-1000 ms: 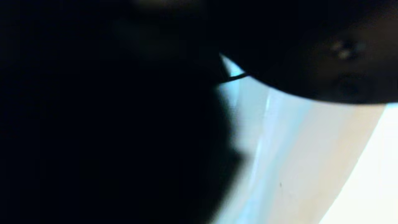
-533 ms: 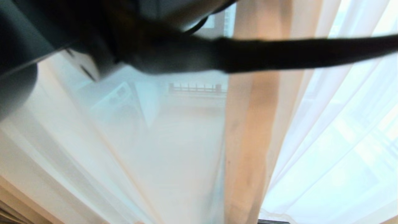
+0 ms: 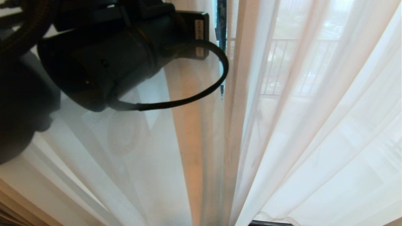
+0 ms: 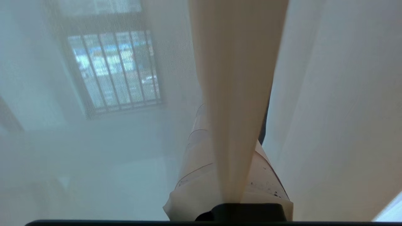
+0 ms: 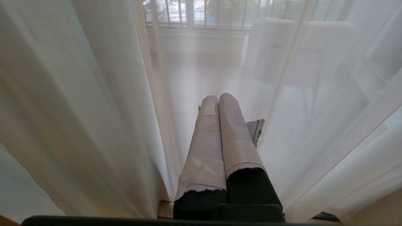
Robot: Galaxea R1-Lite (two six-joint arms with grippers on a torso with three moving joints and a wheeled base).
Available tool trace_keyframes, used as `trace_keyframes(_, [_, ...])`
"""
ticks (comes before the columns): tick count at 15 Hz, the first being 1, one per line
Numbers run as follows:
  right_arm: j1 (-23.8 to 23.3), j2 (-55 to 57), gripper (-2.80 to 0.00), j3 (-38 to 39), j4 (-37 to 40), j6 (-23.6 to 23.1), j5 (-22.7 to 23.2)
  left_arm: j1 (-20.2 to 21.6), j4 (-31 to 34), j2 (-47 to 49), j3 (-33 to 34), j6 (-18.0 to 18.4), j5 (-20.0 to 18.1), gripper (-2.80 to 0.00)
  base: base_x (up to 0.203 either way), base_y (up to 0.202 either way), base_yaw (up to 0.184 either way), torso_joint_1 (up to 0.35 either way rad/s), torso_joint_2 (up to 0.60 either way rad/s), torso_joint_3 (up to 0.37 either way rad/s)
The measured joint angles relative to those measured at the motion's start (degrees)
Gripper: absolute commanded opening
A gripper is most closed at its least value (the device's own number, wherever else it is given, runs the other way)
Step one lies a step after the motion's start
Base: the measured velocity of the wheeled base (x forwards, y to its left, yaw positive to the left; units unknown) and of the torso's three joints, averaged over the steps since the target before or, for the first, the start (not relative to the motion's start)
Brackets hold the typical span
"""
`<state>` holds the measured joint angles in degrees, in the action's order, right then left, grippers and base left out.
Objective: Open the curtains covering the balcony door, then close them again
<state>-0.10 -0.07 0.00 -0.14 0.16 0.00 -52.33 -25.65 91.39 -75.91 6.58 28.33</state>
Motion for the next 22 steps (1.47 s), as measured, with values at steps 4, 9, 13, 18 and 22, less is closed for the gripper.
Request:
trace_keyframes(4, [0.02,0.0,-2.8,0.0,-0.02,0.05,0.0,2.31,0.31,-3.45,7.94,-4.79,0.01,-2.8,0.0,0.0,0.0,0.0,0.0,0.0])
trace_keyframes(9, [0.0,0.0,-2.8,0.0,-0.02,0.0,0.0,0.58,0.44,-6.77,12.91,-5.53,-0.25,-2.8,0.0,0.0,0.0,0.0,0.0,0.0])
trace_keyframes(13, [0.02,0.0,-2.8,0.0,0.01,0.03,0.0,-6.66,0.78,-8.05,11.74,-5.65,-0.23,-2.8,0.0,0.0,0.0,0.0,0.0,0.0])
trace_keyframes(18, [0.0,0.0,-2.8,0.0,-0.02,0.02,0.0,-15.4,0.84,-10.77,11.27,-5.71,-0.13,-2.8,0.0,0.0,0.0,0.0,0.0,0.0])
trace_keyframes(22, [0.0,0.0,-2.8,0.0,-0.02,0.0,0.0,-19.84,0.74,-12.66,12.68,-5.74,0.06,-2.8,0.0,0.0,0.0,0.0,0.0,0.0])
